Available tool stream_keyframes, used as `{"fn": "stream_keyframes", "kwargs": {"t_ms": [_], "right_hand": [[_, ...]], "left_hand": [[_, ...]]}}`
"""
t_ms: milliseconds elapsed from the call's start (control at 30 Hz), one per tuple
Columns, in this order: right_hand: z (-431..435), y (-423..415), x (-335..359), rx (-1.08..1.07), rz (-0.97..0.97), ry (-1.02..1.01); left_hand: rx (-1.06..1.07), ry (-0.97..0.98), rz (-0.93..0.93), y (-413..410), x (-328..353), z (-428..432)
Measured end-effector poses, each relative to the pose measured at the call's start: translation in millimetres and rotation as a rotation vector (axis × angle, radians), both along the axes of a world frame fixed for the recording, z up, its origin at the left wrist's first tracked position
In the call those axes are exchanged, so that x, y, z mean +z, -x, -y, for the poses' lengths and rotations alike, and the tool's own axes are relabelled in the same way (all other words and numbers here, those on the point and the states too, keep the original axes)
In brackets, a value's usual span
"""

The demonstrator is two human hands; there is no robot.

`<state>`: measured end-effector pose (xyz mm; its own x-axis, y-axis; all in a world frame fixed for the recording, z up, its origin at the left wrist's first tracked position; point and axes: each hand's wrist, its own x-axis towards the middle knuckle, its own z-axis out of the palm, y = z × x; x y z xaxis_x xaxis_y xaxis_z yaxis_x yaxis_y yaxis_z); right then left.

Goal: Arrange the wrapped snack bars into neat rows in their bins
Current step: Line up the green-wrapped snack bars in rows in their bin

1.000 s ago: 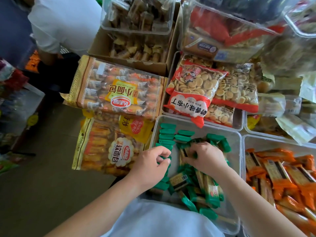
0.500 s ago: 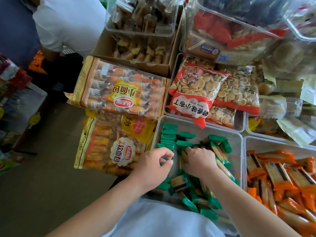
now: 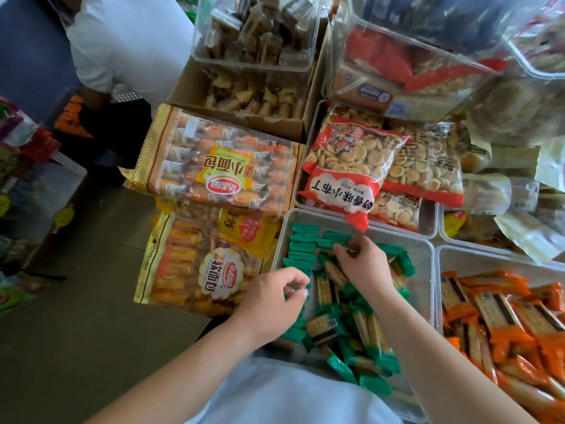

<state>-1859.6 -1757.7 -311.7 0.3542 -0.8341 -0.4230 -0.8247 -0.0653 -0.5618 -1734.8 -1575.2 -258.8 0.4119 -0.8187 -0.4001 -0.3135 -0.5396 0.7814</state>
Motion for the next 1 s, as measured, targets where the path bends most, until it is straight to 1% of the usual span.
{"fn": "stream_keyframes", "kwargs": {"t_ms": [133, 267, 667, 767, 833, 900, 1000], "right_hand": [[-3, -8, -11, -0.141, 0.123, -0.094], [-8, -13, -13, -0.077, 0.196, -0.170], [3, -9, -27, 0.002, 0.079, -0.155], [9, -5, -24, -0.038, 0.059, -0.110], [9, -1, -20, -0.049, 0.015, -0.057], [4, 4, -13, 0.006, -0.099, -0.009], [-13, 7, -10, 0.247, -0.340, 0.100]], "left_hand": [[0.005, 0.008, -0.012, -1, -1, 0], [0.019, 0.017, -0.006, -5, -3, 5], [0.005, -0.017, 0.016, -5, -7, 13], [-0.014, -0.023, 0.016, -3, -6, 14], [-0.015, -0.020, 0.015, -3, -5, 13], [-0.009, -0.005, 0.014, -3, -4, 12], [0.002, 0.002, 0.005, -3, -5, 10]]}}
